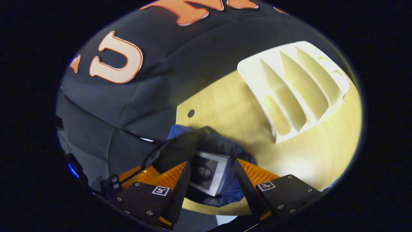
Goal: Open the schoolbag, grab two books from the bookshelf and put them into the schoolbag.
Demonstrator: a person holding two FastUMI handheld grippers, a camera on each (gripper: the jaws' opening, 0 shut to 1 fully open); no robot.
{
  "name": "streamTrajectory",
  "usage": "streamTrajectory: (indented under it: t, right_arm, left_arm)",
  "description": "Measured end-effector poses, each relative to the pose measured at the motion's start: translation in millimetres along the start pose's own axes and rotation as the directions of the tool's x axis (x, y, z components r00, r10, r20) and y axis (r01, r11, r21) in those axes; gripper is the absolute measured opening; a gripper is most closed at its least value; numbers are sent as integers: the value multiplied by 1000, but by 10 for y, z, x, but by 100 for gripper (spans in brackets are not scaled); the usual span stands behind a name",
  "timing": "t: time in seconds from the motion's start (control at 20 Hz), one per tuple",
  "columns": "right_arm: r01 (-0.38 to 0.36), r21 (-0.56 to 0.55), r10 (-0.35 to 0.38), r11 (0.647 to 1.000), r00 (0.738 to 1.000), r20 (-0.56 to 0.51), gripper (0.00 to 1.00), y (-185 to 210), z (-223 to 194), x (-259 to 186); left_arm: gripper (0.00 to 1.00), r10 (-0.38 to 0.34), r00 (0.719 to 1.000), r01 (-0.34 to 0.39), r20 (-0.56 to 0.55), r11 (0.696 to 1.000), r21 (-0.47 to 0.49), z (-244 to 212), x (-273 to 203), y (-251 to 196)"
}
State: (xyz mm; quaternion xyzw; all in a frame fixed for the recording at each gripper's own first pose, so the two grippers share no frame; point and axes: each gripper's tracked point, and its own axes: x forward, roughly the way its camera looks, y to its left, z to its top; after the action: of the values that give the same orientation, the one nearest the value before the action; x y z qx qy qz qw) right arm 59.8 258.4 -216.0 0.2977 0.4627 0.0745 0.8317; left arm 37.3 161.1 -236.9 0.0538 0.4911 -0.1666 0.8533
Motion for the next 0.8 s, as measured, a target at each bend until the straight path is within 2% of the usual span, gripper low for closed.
streamTrajectory:
  t: [0.2, 0.4, 0.6, 0.8]
  right_arm:
    - [26, -21, -23, 999, 995, 96, 82, -200, 356, -209]
    - [100, -112, -74, 989, 974, 213, 83, -505, 640, -418]
    - [251, -269, -138, 930, 916, 377, 82, -770, 963, -678]
    - [311, -324, -125, 893, 865, 486, 82, -936, 1161, -924]
  left_arm:
    - [7, 17, 1000, -17, -10, 1000, 1, -120, 112, -183]
    - [7, 35, 999, -35, -4, 999, 16, -226, 230, -369]
    - [14, 69, 998, -69, -3, 998, 14, -319, 313, -504]
    - [19, 86, 995, -86, 43, 996, 6, -224, 347, -696]
